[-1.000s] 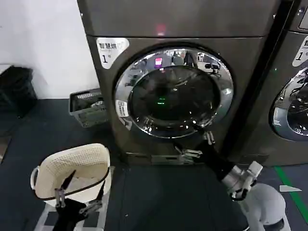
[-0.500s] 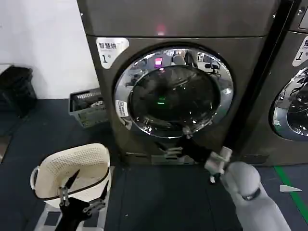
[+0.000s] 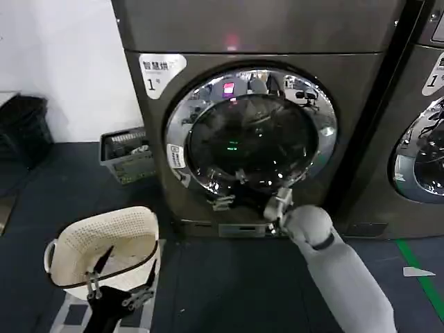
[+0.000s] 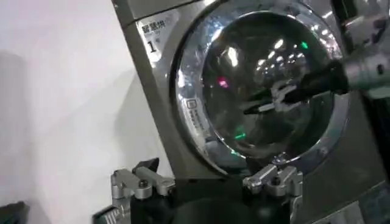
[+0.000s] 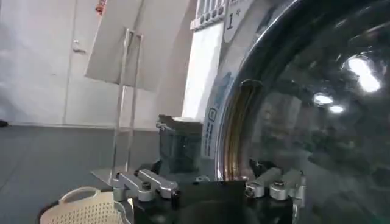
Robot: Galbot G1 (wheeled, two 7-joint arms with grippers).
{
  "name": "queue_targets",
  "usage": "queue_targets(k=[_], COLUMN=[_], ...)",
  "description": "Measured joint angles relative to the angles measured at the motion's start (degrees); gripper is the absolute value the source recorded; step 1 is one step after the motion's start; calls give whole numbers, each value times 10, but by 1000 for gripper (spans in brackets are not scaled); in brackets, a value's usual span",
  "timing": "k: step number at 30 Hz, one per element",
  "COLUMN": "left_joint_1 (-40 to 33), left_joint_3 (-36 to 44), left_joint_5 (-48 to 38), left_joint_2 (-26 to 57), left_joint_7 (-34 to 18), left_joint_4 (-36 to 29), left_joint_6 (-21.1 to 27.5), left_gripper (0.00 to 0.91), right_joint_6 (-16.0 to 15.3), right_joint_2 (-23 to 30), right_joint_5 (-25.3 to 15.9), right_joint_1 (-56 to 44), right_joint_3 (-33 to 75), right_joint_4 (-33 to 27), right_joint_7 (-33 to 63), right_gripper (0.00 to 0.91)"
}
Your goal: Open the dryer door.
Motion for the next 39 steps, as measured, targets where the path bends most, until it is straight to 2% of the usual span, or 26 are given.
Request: queue_targets(k=[9,20,34,39], left_joint_1=[0,0,4,4], left_joint_3=[2,0,1,1], left_joint_5=[-6,0,-6,-9], left_joint_2=[-1,0,3,3], left_joint_7=[19,26,40,44], left_joint_4=[-15,-3,-4,-4], left_joint_6=[30,9,9,10], left_gripper=[907,907,907,907], right_joint_6=[-2,2,4,3], right_joint_2=[25,53,80,75], right_joint_5=[0,-7,-8,-6], right_joint_1=[51,76,106,111], right_joint_3=[-42,-62,-80,-85], right_joint_4=[-46,-89,-137,-144], right_joint_7=[5,14,17,-18], right_gripper=[907,907,907,907])
